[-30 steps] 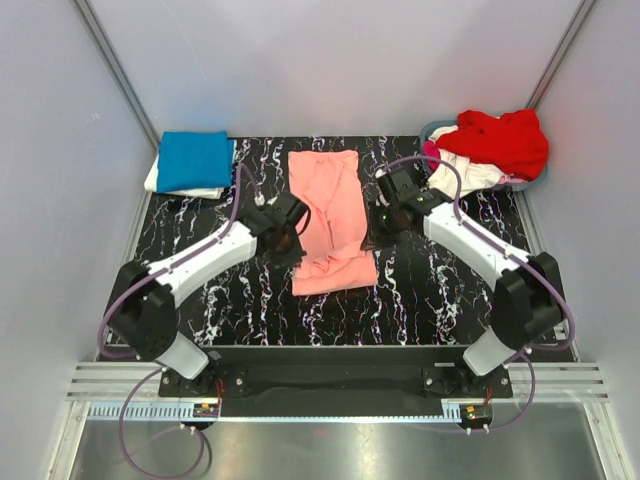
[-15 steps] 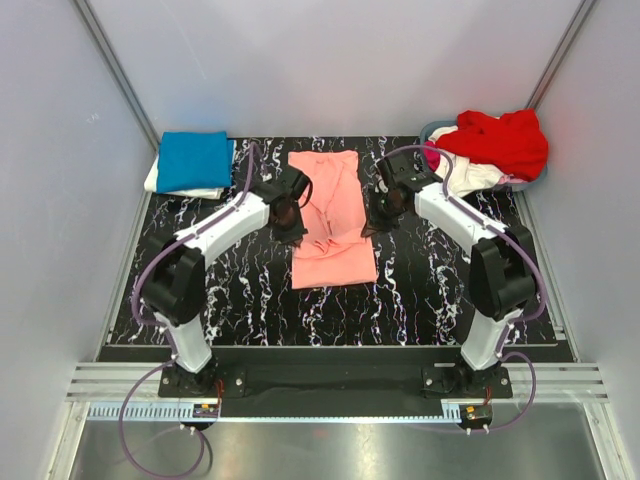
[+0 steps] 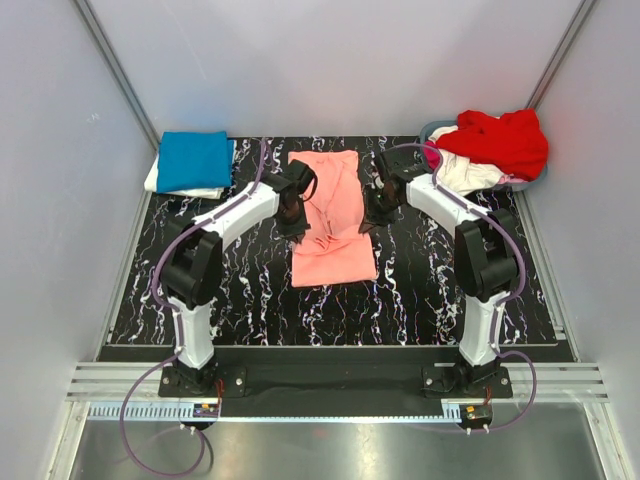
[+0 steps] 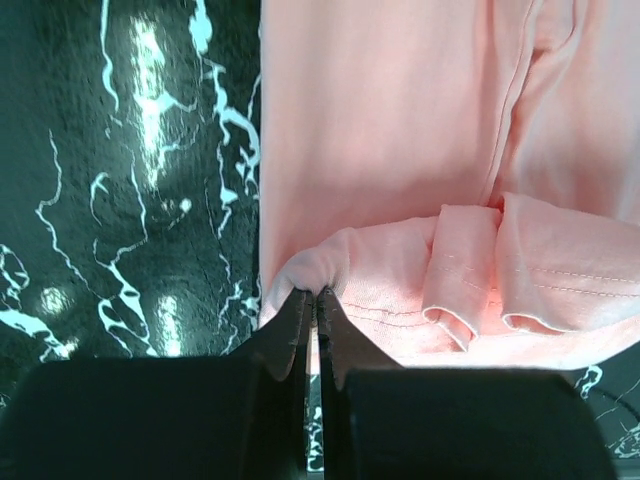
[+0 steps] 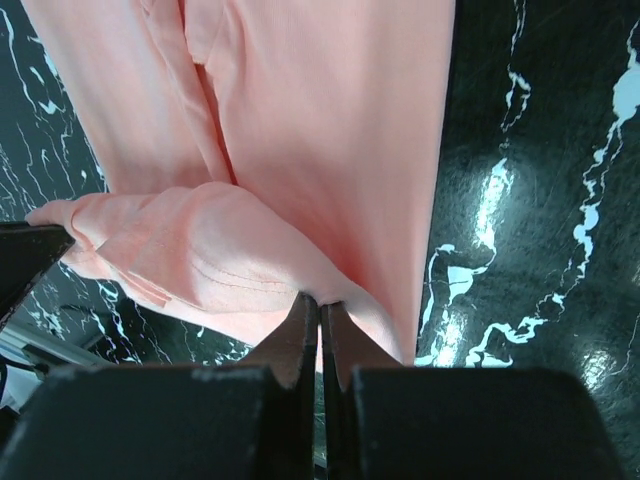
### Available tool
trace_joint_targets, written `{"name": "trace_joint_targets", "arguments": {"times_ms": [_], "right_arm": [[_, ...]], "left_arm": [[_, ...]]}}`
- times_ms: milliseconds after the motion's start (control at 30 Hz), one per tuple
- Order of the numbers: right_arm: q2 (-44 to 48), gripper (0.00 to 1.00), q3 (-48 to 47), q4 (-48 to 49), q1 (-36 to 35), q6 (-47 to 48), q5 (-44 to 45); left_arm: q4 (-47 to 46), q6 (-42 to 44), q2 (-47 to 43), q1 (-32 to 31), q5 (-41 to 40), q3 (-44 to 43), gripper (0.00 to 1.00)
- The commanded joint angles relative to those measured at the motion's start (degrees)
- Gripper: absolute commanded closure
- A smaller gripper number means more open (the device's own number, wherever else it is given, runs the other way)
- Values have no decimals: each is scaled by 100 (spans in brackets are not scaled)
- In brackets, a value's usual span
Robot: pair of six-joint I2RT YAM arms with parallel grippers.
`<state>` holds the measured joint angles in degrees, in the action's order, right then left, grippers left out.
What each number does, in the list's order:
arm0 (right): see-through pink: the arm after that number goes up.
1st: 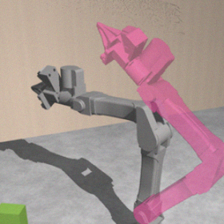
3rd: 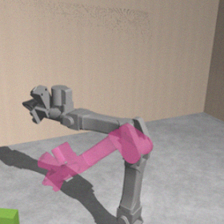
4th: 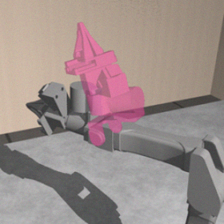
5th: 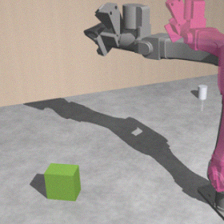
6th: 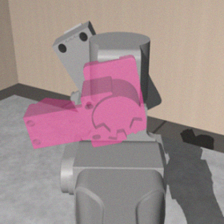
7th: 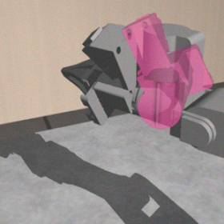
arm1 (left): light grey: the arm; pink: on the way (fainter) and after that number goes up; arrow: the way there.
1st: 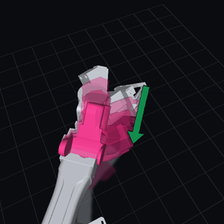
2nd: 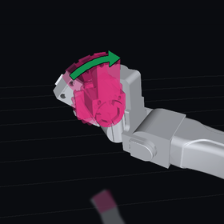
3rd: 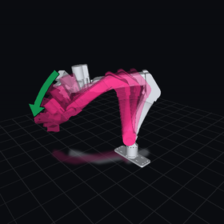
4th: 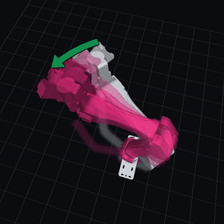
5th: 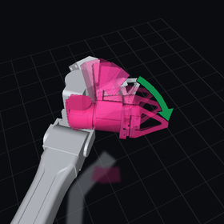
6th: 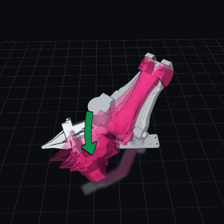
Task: Fold and stack the t-shirts
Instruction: Fold the tshirt
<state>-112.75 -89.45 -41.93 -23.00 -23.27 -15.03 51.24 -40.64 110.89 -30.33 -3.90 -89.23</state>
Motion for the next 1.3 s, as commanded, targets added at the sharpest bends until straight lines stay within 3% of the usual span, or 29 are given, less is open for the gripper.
{"name": "trace_joint_targets", "arguments": {"times_ms": [0, 467, 633, 700, 733, 867, 1033, 1167, 1267], "right_arm": [[-98, 100, -467, -69, 120, 112, -158], [-739, 100, -846, -157, 165, 42, -211], [-1336, 100, -1311, -428, 235, -37, 51], [-1599, 94, -1645, -552, 287, -98, 87], [-1679, 77, -1776, -683, 340, -230, 114], [-2014, 37, -2558, -1123, 463, -310, 17], [-1655, 29, -3009, -1502, 534, -266, 368], [-707, 29, -1958, -1143, 499, -284, 518], [120, 30, -1017, -589, 271, -362, 396]], "left_arm": [[35, 249, 82, 97, -181, -384, 100], [-132, 636, 801, 290, 21, -762, 98], [8, 830, 1364, 510, 91, -1314, 95], [61, 909, 1567, 667, 144, -1535, 91], [70, 1013, 1619, 721, 179, -1632, 88], [359, 1251, 1734, 993, 320, -2421, 75], [825, 1524, 1524, 1266, 320, -3196, 51], [1071, 1577, 796, 1319, 153, -3188, 43], [1274, 1533, 189, 1328, 83, -2943, 42]]}}
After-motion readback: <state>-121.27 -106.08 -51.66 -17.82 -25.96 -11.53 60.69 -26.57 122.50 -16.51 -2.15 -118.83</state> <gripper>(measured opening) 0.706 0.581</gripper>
